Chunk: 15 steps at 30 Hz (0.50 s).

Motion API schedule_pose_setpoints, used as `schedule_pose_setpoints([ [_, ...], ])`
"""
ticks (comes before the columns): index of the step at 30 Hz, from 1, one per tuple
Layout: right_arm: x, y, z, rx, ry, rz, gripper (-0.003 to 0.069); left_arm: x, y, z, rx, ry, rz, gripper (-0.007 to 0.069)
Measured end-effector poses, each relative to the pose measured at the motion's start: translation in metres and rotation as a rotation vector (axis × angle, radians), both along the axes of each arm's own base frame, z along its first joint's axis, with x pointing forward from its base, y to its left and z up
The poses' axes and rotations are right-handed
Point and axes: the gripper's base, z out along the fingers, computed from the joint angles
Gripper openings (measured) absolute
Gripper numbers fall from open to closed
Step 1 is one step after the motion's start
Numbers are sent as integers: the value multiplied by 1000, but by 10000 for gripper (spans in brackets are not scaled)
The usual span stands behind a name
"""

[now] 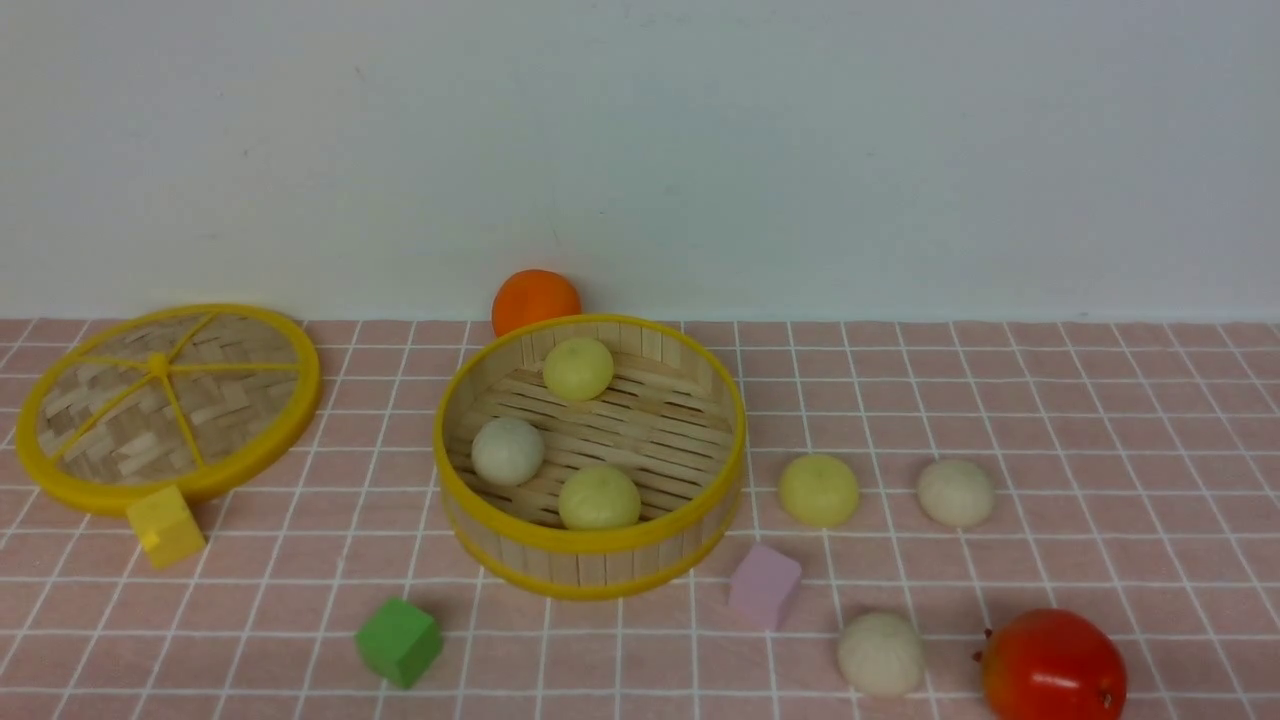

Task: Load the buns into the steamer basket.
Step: Use the right arm to grab a steamed stuffed bun

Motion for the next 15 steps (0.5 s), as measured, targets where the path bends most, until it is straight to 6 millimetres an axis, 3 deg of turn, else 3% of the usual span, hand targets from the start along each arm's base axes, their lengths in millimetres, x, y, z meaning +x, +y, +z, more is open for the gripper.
schedule_pose_setpoints([
  [11,-1,6,54,104,-615,74,239,0,0,0,0,0,0,13],
  [15,-1,5,77,316,-606,58,239,0,0,0,0,0,0,13],
])
